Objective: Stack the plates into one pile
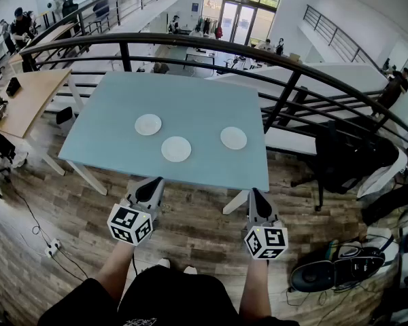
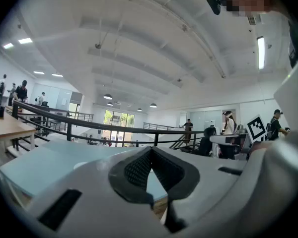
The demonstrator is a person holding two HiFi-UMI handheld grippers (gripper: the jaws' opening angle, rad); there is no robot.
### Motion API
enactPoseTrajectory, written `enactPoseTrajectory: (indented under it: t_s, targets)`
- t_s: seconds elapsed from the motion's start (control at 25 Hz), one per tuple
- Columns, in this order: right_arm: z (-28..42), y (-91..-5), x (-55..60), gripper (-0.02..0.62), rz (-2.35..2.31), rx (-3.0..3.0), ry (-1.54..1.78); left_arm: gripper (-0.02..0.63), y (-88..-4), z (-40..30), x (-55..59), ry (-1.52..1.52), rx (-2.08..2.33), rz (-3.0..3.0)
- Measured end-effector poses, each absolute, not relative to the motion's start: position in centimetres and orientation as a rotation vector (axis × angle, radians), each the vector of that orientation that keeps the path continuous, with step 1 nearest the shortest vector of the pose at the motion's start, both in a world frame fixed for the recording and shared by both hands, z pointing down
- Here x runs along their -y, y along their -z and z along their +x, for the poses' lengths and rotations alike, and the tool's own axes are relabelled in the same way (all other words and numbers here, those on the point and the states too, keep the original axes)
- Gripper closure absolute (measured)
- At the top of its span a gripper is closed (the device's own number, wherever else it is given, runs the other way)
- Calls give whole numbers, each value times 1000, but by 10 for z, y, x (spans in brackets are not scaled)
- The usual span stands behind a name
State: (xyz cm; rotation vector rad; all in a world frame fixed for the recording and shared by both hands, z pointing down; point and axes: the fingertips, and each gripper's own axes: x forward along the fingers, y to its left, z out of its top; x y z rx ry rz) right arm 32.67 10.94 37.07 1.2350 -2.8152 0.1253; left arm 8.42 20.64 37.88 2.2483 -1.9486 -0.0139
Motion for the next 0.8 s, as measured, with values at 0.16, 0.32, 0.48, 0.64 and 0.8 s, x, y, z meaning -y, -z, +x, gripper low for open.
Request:
enactPoseTrajectory:
  t_s: [0.16,0.32,0.48,0.64,0.8]
  targets:
    - [332,-343,-112,589,1269,2839,-74,598,-363,85,-204,1,2002,2280]
    - [331,-323,-113,588,1283,2860,-25,598,-349,80,-194,-5,2042,2303]
    - [325,-319,-119,588,1267,2863,-6,597,-338,71,-196,9,2072,2306]
    - [326,-318,-127,588,1270,2862,-11,598,-333,70,-204,11,2078,2312]
    - [333,-315,-131,588,1278,2884,-39,597,-329,74,-211,11,2084,2310]
